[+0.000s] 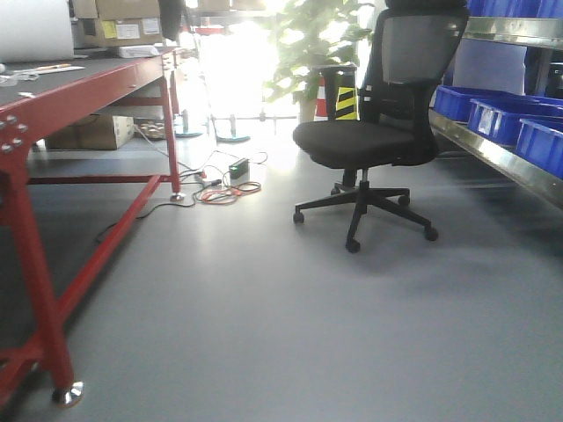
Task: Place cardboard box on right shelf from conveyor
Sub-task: 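Hold the box in the right gripper while driving to the shelf rack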
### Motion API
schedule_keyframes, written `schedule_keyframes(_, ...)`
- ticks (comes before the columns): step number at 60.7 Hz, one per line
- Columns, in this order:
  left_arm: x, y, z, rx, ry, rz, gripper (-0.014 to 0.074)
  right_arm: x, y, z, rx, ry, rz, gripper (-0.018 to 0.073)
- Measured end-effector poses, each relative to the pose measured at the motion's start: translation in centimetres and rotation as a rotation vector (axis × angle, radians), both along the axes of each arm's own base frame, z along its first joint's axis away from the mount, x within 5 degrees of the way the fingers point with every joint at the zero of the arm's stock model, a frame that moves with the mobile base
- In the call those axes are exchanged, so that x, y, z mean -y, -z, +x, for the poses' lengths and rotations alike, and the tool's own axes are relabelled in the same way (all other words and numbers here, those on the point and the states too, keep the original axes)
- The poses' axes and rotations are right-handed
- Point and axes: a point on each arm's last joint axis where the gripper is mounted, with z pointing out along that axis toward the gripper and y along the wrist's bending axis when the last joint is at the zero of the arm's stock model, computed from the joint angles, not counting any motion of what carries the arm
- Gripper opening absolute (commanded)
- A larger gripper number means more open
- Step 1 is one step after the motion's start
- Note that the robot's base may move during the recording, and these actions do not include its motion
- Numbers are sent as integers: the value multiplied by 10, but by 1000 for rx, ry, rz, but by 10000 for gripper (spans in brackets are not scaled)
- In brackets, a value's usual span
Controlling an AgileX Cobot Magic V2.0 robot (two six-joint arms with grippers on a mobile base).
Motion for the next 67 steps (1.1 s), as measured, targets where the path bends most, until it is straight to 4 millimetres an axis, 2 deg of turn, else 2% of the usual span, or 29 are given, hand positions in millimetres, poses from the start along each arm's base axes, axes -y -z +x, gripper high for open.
schedule_keyframes(67,0,0,0,0,0,0,-116,0,0,0,0,-1,1,217)
